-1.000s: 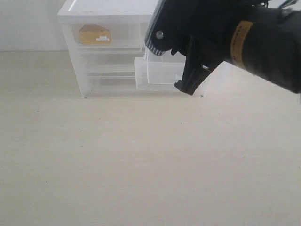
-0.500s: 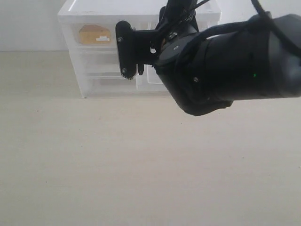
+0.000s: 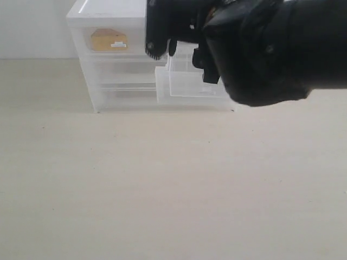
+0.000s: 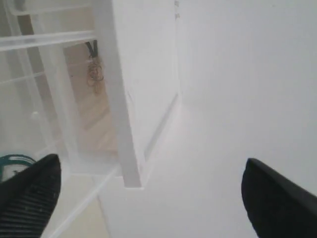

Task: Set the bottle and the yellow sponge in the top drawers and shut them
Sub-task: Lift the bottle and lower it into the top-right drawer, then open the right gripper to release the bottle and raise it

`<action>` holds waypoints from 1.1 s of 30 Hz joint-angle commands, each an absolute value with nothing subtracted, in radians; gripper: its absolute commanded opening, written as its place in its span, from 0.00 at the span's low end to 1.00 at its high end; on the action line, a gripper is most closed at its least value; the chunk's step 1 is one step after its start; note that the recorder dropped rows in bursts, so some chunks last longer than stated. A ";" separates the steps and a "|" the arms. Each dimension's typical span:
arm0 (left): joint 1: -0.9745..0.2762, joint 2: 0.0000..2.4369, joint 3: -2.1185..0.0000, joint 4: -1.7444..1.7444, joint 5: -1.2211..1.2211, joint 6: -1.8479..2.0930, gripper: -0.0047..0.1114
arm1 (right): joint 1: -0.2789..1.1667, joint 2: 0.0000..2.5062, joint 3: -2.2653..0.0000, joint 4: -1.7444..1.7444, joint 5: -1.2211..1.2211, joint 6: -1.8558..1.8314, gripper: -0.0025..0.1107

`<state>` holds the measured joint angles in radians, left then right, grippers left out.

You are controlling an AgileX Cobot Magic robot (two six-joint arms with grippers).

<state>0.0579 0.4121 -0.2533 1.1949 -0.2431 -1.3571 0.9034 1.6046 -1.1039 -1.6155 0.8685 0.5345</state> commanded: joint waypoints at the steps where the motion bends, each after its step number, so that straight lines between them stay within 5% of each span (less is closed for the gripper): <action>1: 0.060 0.405 -0.251 1.192 -0.239 -1.354 0.07 | 0.917 1.475 -1.110 -1.397 0.871 0.532 0.70; 3: 0.060 0.405 -0.249 1.192 -0.243 -1.354 0.07 | 0.911 1.434 -1.110 -1.313 0.862 0.509 0.51; 6: 0.060 0.405 -0.243 1.192 -0.252 -1.354 0.07 | 0.859 1.412 -1.110 -1.274 0.849 0.530 0.03; 21: 0.060 0.405 -0.243 1.192 -0.268 -1.354 0.07 | 0.714 1.607 -1.110 -0.988 0.637 0.434 0.04; 25: 0.060 0.405 -0.243 1.192 -0.268 -1.354 0.07 | 0.718 1.597 -1.110 -0.882 0.396 0.434 0.04; 28: 0.060 0.405 -0.243 1.192 -0.268 -1.354 0.07 | 0.718 1.502 -1.128 -0.846 0.502 0.433 0.04; 33: 0.060 0.405 -0.243 1.192 -0.273 -1.354 0.07 | 0.757 1.397 -1.128 -0.229 0.657 -0.189 0.04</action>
